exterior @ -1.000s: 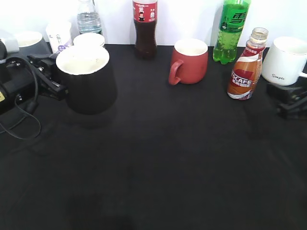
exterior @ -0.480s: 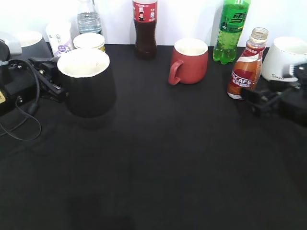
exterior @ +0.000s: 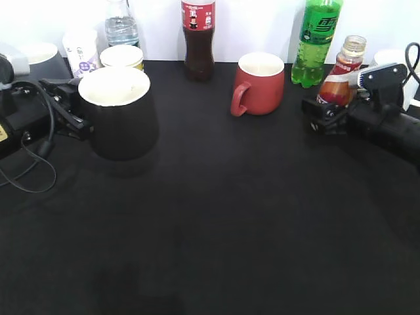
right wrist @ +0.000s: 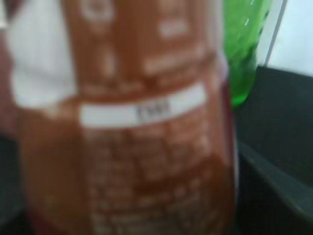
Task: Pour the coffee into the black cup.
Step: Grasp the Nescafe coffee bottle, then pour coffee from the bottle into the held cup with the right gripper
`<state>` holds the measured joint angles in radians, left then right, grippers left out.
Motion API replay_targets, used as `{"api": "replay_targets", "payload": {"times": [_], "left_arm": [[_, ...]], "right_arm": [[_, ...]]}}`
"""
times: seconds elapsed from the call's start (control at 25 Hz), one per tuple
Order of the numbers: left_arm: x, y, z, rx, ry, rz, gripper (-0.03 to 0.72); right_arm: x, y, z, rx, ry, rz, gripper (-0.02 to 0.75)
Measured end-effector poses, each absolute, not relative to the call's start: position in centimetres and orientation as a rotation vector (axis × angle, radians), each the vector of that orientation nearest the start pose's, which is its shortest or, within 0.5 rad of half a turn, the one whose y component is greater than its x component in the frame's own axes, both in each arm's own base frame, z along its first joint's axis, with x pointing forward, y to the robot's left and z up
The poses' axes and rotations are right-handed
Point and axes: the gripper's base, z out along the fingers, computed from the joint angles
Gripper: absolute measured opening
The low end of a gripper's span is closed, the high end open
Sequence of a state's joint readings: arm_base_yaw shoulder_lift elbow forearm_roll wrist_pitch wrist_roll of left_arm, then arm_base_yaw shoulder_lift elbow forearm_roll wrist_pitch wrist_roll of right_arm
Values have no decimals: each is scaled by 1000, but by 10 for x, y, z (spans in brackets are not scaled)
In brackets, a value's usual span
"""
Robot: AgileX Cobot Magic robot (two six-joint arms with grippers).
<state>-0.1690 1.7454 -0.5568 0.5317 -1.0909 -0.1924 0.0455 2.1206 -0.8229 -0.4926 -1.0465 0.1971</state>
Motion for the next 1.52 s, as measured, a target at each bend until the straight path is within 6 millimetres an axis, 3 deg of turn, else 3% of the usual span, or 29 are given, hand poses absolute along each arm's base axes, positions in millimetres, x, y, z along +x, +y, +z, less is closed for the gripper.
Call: {"api": "replay_targets", "payload": {"times": [0.12,0.4,0.48,0.6,0.76,0.92,1.04,1.2,1.52], "left_arm": [[290,-91,174,550,1566,-455,57],[289,-93,174,565,1563,-463,57],[284,-107,174,617,1549,-502,57],[281,-156,187,739,1495,-613,57],[286,-212,201,805,1434,-742,57],[277,-248,207,868,1383,-811,57],[278,-271,202,911,1388,-828,57],[279,-273,200,918,1406,-819,57],[278,-273,199,935,1405,-817,57]], "right_arm": [[369,55,99,-400,1719,372,528],[367,59,103,-442,1694,416,528],[359,67,127,-630,1677,411,528],[342,75,198,-757,1520,450,528],[317,83,235,-923,1447,504,528],[312,84,244,-980,1404,469,528],[315,80,241,-1046,1391,333,528],[315,82,249,-1198,1113,89,528],[314,83,252,-1350,860,-167,528]]}}
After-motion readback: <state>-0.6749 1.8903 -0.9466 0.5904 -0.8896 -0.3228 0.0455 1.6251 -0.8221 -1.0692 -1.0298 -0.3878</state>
